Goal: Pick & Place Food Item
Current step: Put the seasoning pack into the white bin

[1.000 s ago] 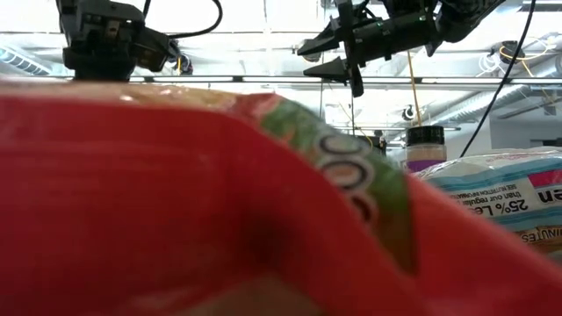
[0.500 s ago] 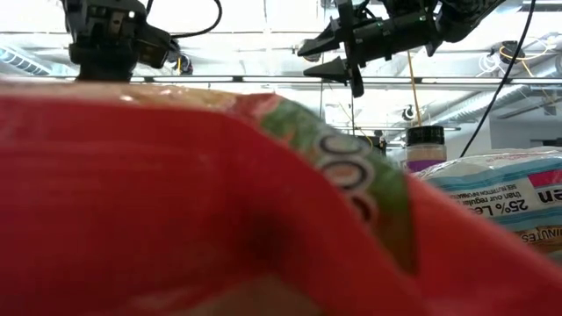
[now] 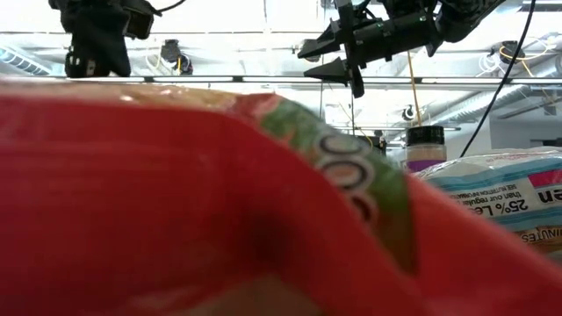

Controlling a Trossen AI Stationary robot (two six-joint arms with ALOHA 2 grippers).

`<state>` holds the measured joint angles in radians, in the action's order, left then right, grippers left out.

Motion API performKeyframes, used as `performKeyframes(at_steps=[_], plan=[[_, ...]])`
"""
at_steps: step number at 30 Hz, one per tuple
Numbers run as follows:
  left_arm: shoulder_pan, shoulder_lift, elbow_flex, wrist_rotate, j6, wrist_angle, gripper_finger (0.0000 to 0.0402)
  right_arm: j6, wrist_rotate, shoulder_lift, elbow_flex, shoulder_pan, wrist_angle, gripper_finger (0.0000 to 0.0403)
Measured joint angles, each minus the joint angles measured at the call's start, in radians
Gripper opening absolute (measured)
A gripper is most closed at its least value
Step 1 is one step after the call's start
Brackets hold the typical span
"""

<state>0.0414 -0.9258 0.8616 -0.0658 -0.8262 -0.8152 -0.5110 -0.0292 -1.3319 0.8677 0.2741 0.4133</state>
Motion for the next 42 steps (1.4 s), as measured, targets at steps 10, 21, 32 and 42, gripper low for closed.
performKeyframes(at_steps=[10,21,32,42], plan=[[-0.047,0.081,0.0,-0.085,-0.019,0.067,0.0033,0.0,0.0,0.0,0.0,0.0,0.0,0.018],[-0.137,0.083,0.0,-0.221,-0.057,0.159,0.012,0.003,0.0,0.0,0.0,0.0,0.001,0.018],[-0.156,0.05,0.0,-0.309,-0.112,0.207,0.0182,0.03,-0.001,0.0,0.0,0.0,0.0,0.018],[-0.038,-0.079,0.034,-0.3,-0.1,0.07,0.0156,0.05,-0.002,0.0,0.0,0.0,-0.027,0.018]])
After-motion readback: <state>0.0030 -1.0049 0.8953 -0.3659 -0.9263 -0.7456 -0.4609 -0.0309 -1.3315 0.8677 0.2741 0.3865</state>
